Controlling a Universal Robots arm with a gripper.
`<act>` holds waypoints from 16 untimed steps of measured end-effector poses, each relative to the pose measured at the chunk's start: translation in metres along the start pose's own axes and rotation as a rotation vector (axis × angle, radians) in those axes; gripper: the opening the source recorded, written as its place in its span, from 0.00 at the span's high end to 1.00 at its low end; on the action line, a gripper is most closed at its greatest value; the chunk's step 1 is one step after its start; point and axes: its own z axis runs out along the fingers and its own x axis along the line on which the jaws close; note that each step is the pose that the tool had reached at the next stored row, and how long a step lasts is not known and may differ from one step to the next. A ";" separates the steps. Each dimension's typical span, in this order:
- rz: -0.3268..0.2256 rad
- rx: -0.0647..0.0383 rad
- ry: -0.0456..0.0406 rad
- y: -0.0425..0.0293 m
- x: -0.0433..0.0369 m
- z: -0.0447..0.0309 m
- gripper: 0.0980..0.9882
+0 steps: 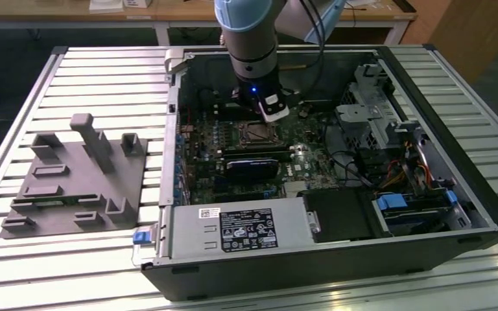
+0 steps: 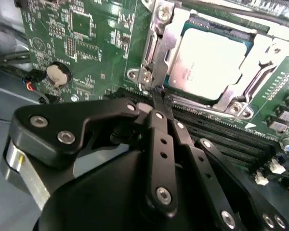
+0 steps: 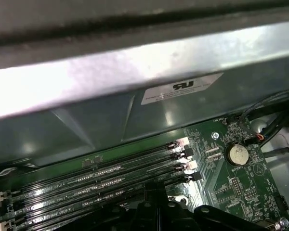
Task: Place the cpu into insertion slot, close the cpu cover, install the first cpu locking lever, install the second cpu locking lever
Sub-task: 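Install the first cpu locking lever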
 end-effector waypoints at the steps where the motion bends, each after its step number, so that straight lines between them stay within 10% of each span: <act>1: 0.000 0.000 -0.0001 0.0001 0.0000 0.0000 0.99; 16: 0.000 0.000 -0.0002 0.0066 -0.0037 -0.0218 0.99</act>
